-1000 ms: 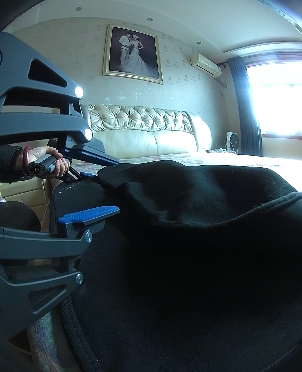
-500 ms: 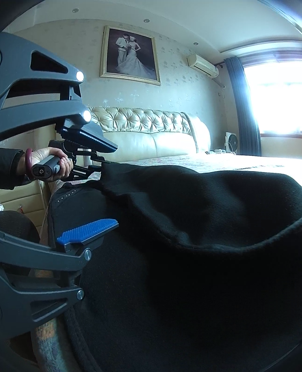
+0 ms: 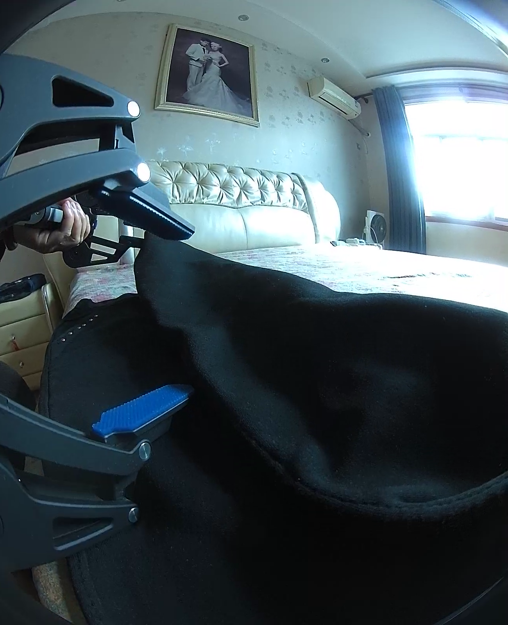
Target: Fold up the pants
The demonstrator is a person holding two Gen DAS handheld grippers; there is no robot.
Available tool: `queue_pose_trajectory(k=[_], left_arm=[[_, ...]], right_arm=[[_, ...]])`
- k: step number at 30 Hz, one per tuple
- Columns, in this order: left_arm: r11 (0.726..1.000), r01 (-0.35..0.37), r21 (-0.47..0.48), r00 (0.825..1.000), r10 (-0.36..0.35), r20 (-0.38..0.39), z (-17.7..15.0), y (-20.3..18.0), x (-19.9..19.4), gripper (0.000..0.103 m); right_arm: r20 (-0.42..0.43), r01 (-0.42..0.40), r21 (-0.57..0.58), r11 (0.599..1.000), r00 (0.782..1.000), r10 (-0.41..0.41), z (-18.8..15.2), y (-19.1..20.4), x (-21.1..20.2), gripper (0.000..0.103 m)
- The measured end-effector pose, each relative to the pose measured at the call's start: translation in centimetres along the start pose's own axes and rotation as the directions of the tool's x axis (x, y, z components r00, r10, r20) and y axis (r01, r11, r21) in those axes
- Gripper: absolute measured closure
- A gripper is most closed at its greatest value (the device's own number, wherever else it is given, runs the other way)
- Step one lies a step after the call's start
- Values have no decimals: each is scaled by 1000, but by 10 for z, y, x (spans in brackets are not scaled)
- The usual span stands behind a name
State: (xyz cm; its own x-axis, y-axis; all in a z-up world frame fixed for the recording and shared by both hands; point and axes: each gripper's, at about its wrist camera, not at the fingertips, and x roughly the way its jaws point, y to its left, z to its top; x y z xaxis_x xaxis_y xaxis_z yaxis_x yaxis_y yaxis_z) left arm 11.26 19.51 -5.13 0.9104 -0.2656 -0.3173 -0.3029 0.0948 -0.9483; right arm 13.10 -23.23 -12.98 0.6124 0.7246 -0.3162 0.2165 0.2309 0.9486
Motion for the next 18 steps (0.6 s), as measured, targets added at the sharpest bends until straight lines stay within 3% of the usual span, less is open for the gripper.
queue_pose_trajectory(k=[4,7,8,9,18], left_arm=[[1000,-18,-7,1000,18,2,0,-1,-2,89],[1000,-31,-8,1000,31,0,2,2,-2,89],[999,-33,-8,999,33,-8,3,4,-2,89],[999,-45,-5,999,45,-11,4,6,-2,89],[996,-71,52,997,71,-16,-3,17,-40,89]], right_arm=[[54,5,-21,1000,999,-3,14,-6,-4,33],[51,7,-67,998,999,-3,23,-6,-3,71],[41,4,-68,998,999,-1,26,-9,-3,88],[34,6,-63,998,999,-3,29,-12,-5,93],[-19,-25,-240,970,1000,21,9,16,-41,96]])
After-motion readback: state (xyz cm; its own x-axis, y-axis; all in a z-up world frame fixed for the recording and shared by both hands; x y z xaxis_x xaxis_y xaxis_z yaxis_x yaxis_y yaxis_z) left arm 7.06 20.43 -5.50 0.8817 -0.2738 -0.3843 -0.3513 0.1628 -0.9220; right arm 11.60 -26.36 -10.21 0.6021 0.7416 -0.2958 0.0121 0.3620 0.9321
